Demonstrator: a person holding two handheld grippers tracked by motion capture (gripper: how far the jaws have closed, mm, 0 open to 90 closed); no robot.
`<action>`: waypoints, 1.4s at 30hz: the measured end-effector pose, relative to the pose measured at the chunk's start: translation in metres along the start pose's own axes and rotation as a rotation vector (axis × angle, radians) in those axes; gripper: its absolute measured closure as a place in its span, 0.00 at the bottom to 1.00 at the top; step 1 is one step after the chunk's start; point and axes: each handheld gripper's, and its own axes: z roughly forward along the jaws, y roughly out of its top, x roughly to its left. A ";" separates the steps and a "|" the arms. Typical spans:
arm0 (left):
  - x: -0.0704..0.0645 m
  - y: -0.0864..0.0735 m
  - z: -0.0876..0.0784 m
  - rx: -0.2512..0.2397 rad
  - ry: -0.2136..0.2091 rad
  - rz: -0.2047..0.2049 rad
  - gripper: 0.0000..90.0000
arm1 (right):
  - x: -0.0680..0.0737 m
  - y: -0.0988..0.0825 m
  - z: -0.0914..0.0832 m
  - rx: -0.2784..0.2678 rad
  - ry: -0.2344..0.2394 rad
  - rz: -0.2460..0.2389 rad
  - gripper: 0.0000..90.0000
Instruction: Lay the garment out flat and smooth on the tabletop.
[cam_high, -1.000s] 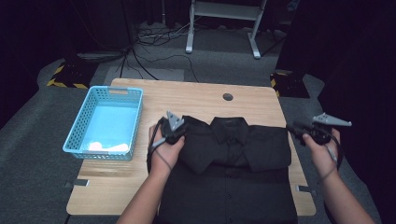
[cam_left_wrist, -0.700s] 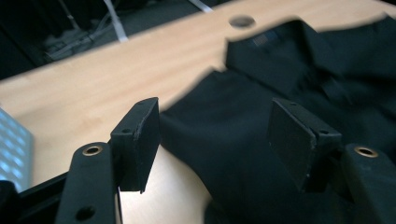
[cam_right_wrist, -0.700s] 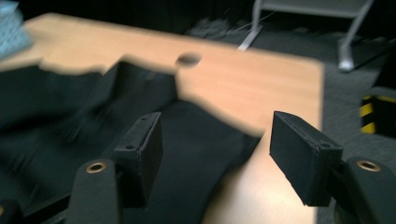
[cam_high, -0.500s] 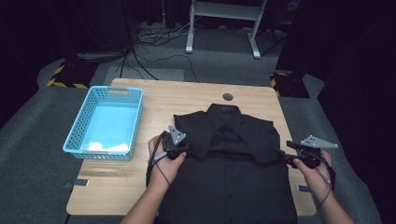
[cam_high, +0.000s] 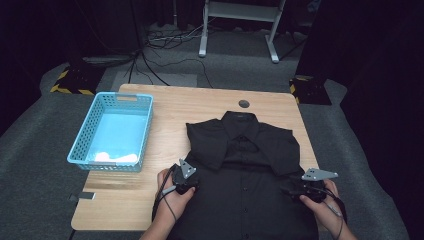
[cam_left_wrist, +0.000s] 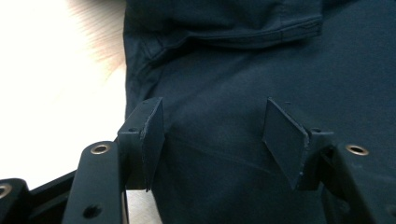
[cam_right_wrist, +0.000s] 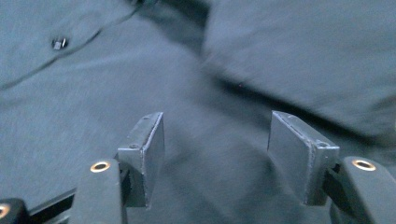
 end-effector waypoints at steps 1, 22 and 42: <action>0.000 -0.001 -0.001 -0.001 -0.004 -0.012 0.43 | 0.001 -0.001 0.003 -0.010 -0.011 -0.009 0.38; -0.040 -0.040 -0.060 0.104 -0.110 0.061 0.56 | 0.036 -0.026 -0.023 0.020 0.017 -0.036 0.38; 0.003 -0.014 -0.026 0.091 -0.007 -0.080 0.47 | -0.035 -0.031 -0.043 -0.047 -0.146 0.181 0.47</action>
